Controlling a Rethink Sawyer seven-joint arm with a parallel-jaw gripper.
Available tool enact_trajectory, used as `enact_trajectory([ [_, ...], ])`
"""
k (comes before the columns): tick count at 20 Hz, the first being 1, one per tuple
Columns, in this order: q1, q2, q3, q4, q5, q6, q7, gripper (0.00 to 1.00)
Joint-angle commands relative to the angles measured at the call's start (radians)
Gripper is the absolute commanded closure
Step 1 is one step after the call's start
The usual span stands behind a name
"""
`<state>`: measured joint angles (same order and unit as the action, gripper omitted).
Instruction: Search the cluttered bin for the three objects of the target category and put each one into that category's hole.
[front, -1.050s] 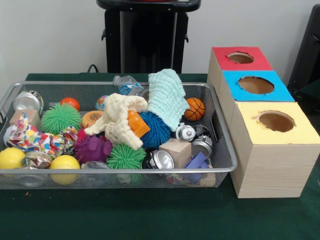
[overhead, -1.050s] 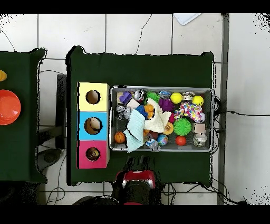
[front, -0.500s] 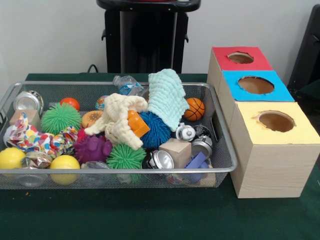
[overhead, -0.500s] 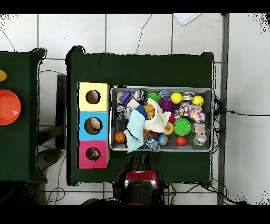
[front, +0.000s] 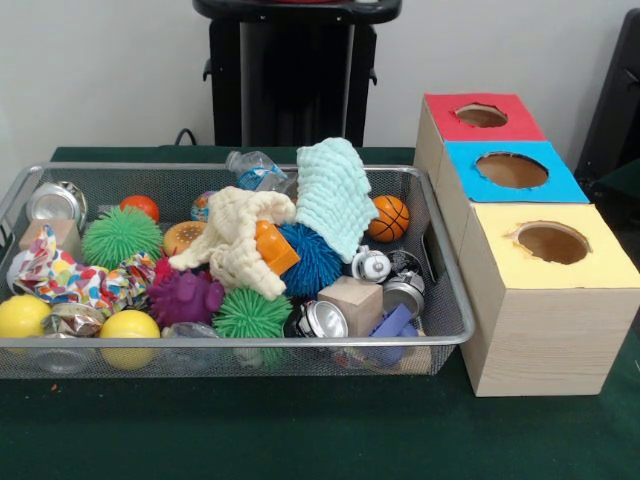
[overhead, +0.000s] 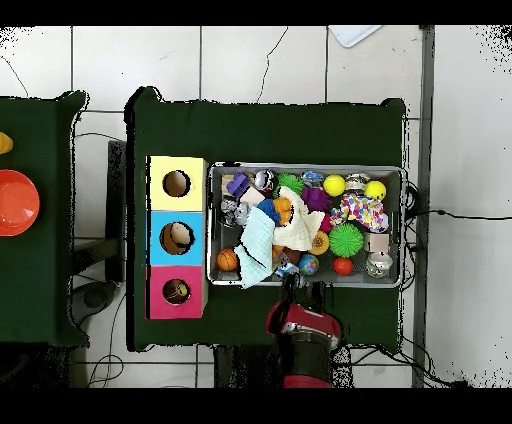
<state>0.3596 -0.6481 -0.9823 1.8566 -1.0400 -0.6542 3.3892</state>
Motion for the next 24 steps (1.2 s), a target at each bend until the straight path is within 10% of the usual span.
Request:
enact_trajectory([
  [1, -0.252, 0.185, 0.166, 0.256, 0.474, -0.556, -0.879, 0.0],
  [10, -0.386, 0.455, 0.191, 0.24, 0.61, -0.942, -0.985, 0.0],
  [24, -0.372, 0.536, 0.213, 0.252, 0.729, -1.0, -0.946, 0.0],
])
